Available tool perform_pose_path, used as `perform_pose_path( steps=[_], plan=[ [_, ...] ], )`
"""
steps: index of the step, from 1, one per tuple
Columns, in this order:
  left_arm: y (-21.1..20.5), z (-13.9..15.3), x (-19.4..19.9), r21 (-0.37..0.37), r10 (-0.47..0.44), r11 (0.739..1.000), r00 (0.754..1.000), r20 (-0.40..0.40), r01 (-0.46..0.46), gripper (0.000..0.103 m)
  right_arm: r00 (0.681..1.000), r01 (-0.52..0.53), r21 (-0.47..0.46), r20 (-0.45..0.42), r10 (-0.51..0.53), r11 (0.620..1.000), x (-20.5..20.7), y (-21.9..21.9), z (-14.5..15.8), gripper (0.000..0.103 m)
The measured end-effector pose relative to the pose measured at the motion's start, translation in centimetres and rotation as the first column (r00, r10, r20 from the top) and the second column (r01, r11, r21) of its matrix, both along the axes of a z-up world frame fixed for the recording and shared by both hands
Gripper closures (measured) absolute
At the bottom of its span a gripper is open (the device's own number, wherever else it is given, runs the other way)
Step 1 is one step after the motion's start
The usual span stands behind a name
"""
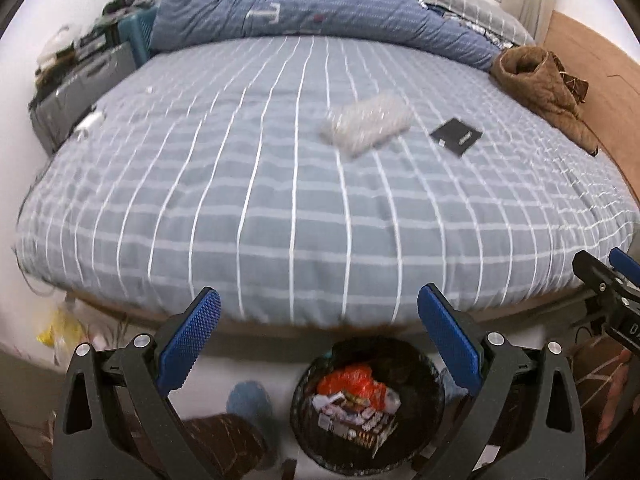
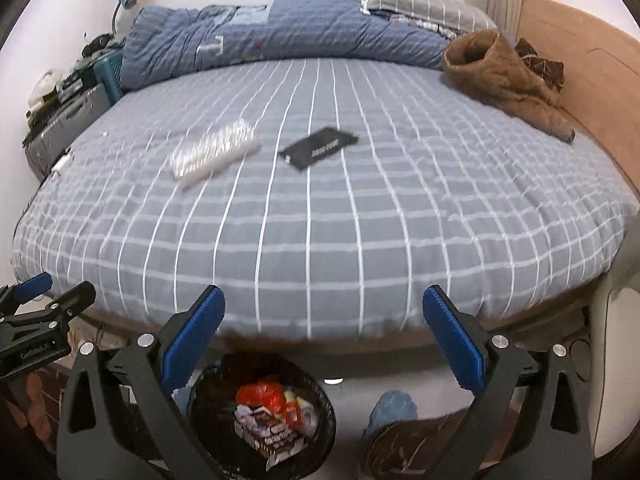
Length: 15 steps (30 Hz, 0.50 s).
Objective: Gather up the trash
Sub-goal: 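Move both open tools back toward the bubble wrap and black packet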
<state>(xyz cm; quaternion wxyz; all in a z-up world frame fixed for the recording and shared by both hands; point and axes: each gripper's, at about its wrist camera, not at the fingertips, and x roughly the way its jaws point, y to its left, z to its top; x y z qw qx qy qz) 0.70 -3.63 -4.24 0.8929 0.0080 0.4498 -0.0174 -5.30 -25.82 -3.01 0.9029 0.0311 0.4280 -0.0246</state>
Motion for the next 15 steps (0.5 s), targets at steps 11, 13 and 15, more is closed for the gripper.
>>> perform_pose_path(
  steps=[11,13,15],
  plan=[
    [-2.9,2.2,7.8,0.023,-0.092,0.996,0.996,0.019,0.091,0.006,0.999,0.017,-0.003,0.028,-0.017,1.000,6.5,-1.3,2.0,0.008],
    [-3.2,2.3,9.6,0.023,-0.107,0.994,0.994,0.018,0.106,0.006,1.000,0.013,-0.011,0.026,-0.013,1.000,8.4,-1.1,1.9,0.008],
    [-3.5,2.2,11.2,0.021,-0.119,0.993,0.993,0.016,0.119,0.006,1.000,0.012,-0.015,0.022,-0.011,1.000,9.7,-1.2,1.6,0.008]
  ],
)
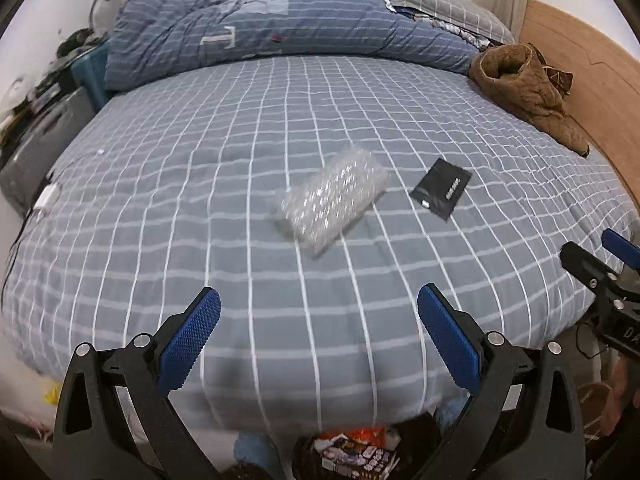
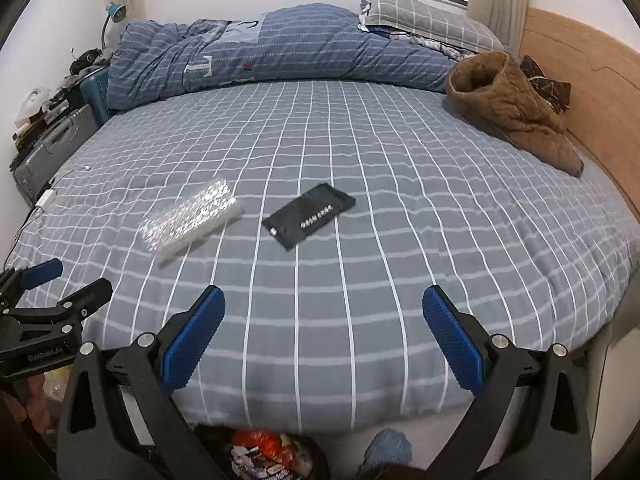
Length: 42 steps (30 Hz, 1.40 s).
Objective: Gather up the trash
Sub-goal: 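Move both open tools back toward the bubble wrap and black packet, then grasp the bubble wrap with the left tool while the right tool grasps the black packet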
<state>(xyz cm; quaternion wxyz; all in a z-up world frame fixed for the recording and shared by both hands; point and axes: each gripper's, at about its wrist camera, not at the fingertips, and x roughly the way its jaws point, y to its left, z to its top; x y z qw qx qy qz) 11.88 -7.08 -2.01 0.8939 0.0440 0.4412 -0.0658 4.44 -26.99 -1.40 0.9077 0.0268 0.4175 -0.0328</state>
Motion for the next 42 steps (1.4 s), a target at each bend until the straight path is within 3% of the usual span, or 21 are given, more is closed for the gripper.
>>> perform_pose_path(
  steps=[14,24,31,34,40,42],
  plan=[
    [-1.0,-3.4,11.6,0.005,-0.055,0.998,0.997,-0.062,0.055,0.006,0.997,0.010,0.016,-0.083,-0.009,1.000,13.3,0.2,-5.3,0.010],
    [-1.9,-7.1,15.1,0.032,-0.080,0.996,0.990,-0.116,0.084,0.006,0.988,0.027,0.003,-0.153,-0.026,1.000,18.8,0.6,-9.2,0.014],
    [-1.8,-8.2,16.5,0.007,-0.081,0.996,0.987,-0.141,0.083,0.007,0.976,0.049,0.021,-0.212,-0.044,0.999,20.5,0.8,-11.3,0.021],
    [-1.6,-8.4,16.7,-0.006,-0.079,0.997,0.986,-0.148,0.079,0.011,0.975,0.052,0.029,-0.219,-0.044,0.998,20.7,0.7,-11.6,0.023],
    [-1.8,-9.2,16.8,-0.042,-0.098,0.995,0.980,-0.174,0.092,0.030,0.973,0.050,0.032,-0.226,-0.042,0.998,21.0,0.8,-12.1,0.035],
    [-1.9,-9.4,16.4,-0.060,-0.115,0.993,0.977,-0.178,0.106,0.041,0.973,0.039,0.029,-0.228,-0.031,0.999,21.1,1.1,-12.1,0.040]
  ],
)
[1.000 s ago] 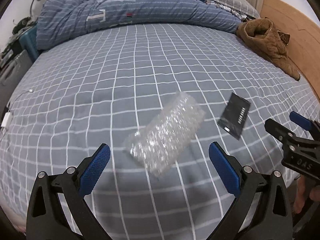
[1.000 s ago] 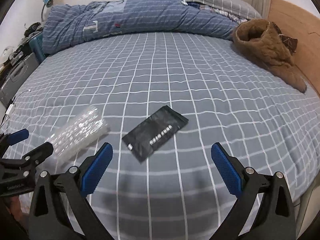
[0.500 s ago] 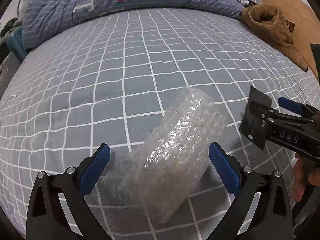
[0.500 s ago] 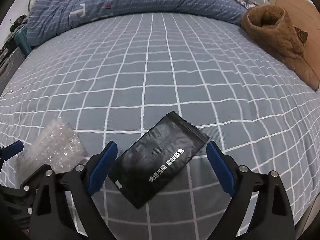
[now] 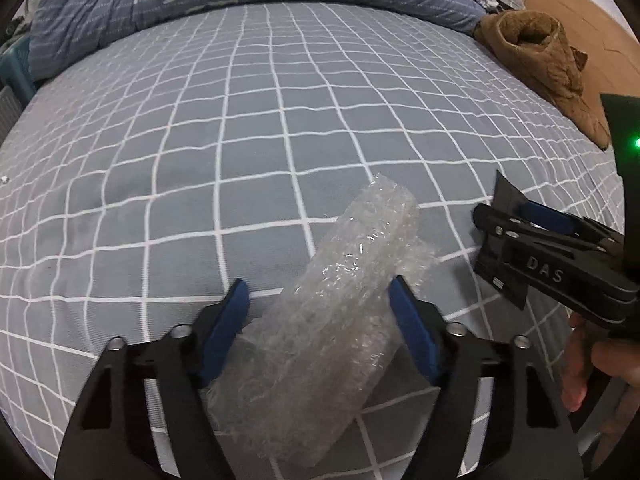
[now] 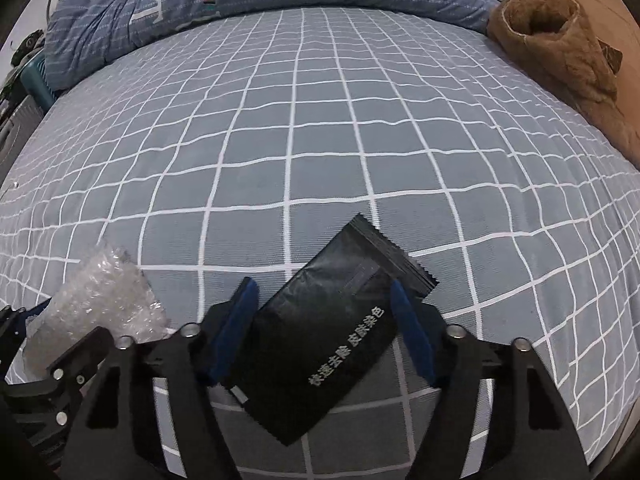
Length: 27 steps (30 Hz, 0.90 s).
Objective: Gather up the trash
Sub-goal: 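Grasp the bubble wrap with the left tool while the right tool grasps the black packet, then carry the bubble wrap and black packet with both tools over the black bin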
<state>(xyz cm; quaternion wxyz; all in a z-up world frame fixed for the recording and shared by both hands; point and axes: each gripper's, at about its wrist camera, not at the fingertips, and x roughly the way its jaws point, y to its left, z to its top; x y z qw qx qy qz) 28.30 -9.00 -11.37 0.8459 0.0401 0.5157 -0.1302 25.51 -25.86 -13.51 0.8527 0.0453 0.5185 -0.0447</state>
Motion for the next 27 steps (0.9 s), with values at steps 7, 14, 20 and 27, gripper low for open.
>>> perform_pose_path(
  steps=[7,14,20,27],
  plan=[
    [-0.4,-0.5,-0.5,-0.034,-0.037,0.999,0.999,-0.025,0.036,0.066,0.999,-0.032,-0.013,-0.003,0.032,0.999,0.1,0.9,-0.2,0.063],
    [-0.4,-0.4,-0.6,-0.055,-0.040,0.998,0.998,-0.038,0.038,0.074,0.999,-0.040,0.038,-0.003,0.040,0.998,0.3,0.0,-0.1,0.093],
    [0.0,0.3,-0.9,-0.060,-0.018,0.998,0.999,-0.031,0.016,0.078,0.999,-0.037,0.060,0.023,0.035,0.998,0.3,-0.4,0.8,0.094],
    [1.0,2.6,-1.7,-0.070,0.037,0.997,0.999,0.026,-0.036,0.078,0.996,-0.055,0.069,0.068,0.050,0.996,-0.4,-0.4,2.7,0.094]
  ],
)
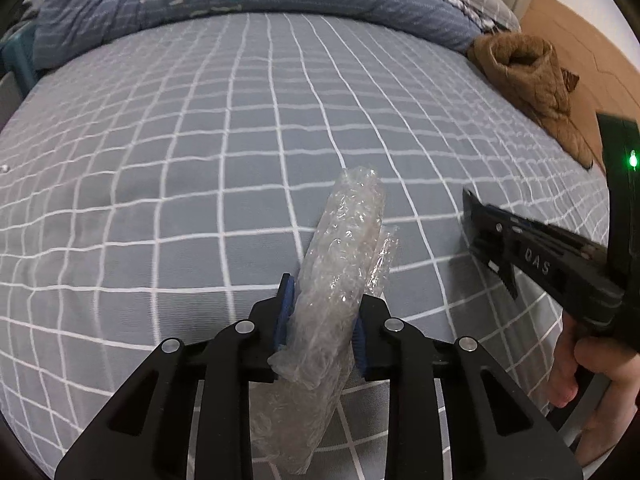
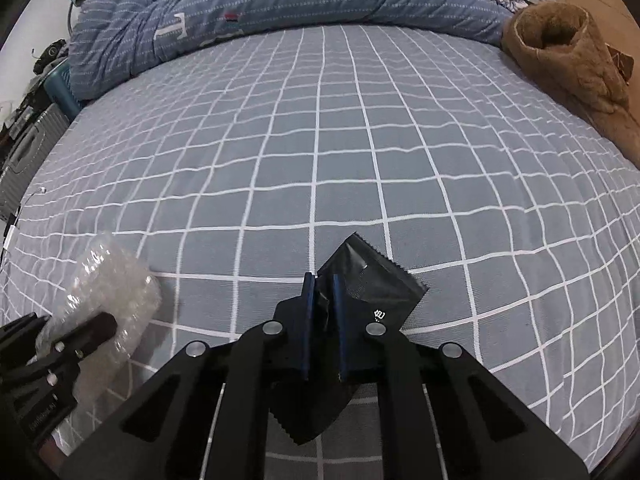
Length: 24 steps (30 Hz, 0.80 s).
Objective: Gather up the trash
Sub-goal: 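Carry the bubble wrap and black packet with both tools over the black bin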
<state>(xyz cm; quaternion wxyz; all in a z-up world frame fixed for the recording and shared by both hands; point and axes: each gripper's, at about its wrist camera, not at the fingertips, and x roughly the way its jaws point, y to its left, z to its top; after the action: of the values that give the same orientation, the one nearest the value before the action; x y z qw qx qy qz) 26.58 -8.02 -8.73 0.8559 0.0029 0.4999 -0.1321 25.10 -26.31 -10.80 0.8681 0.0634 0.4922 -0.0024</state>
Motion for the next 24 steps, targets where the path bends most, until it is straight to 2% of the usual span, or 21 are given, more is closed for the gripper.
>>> perform_pose_path(
  steps=[5,13,17,24],
  plan=[
    [0.8,0.9,-1.1,0.002,0.050,0.999,0.998,0.026,-0.050,0.078,0.999,-0.018,-0.019,0.037,0.019,1.000,-1.4,0.7,1.3,0.094],
    [1.1,1.5,-3.4,0.038,0.082,0.996,0.994,0.069,-0.084,0.078,0.997,-0.039,-0.043,0.071,0.042,0.998,-4.4,1.5,2.7,0.094],
    [2.0,1.5,-5.0,0.029,0.115,0.993,0.990,0.077,-0.118,0.078,0.995,-0.042,-0.048,0.084,0.046,0.998,-5.9,1.5,3.3,0.094],
    [2.6,2.8,-7.5,0.018,0.117,0.993,0.988,0.099,-0.120,0.078,0.993,-0.061,-0.057,0.098,0.066,0.997,-8.3,2.0,4.3,0.094]
  ],
)
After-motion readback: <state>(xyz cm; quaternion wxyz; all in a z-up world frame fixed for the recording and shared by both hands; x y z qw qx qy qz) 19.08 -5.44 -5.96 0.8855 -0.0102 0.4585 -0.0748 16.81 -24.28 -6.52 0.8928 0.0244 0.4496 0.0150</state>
